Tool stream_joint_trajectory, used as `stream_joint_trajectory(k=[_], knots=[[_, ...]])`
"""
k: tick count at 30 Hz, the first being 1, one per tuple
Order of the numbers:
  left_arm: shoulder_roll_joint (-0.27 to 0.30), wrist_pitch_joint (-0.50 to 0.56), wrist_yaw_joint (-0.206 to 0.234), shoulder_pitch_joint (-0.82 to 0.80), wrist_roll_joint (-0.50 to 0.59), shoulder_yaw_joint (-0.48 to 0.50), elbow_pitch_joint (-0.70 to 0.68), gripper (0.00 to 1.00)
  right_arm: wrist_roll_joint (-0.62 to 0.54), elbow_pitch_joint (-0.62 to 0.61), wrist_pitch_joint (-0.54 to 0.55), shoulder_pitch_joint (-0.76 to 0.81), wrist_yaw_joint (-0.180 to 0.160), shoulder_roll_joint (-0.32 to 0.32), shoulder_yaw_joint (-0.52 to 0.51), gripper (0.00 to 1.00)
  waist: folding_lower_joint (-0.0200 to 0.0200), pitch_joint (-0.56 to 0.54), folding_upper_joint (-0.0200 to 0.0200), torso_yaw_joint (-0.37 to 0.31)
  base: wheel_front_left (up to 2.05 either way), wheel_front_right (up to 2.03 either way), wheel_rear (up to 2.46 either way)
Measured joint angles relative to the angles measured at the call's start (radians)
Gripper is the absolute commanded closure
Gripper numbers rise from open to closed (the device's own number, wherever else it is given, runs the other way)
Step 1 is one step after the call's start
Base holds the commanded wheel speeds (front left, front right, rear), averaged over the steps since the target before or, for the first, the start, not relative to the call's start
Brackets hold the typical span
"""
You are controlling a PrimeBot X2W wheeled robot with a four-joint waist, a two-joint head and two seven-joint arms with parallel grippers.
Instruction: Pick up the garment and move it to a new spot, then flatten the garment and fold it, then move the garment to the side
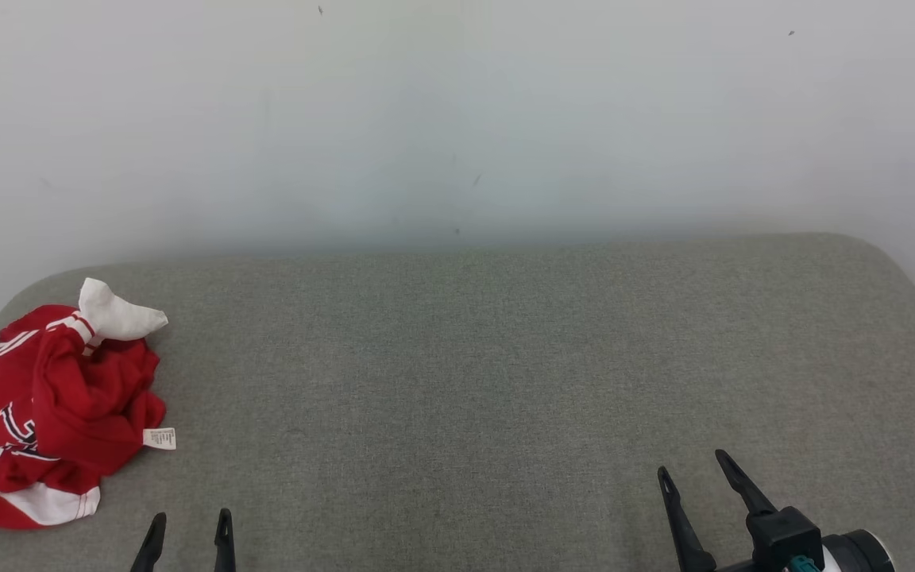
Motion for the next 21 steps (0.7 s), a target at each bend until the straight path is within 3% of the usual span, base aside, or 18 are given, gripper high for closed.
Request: stream_joint_trajectory(k=[14, 21], knots=[[-0.009, -0.002, -0.002, 0.004, 0.009, 0.005, -0.001, 0.00, -0.011, 0.003, -0.004, 0.007, 0.000, 0.005, -0.002, 0.00, 0.0000, -0.001, 0.0000, 0.005, 0.00, 0.00, 0.00], [-0.012, -0.002, -0.009, 0.002, 0.005, 0.002, -0.001, 0.00, -0.004, 0.007, -0.007, 0.035, 0.000, 0.005, -0.014, 0.00, 0.0000, -0.007, 0.0001, 0.053, 0.00, 0.00, 0.00]])
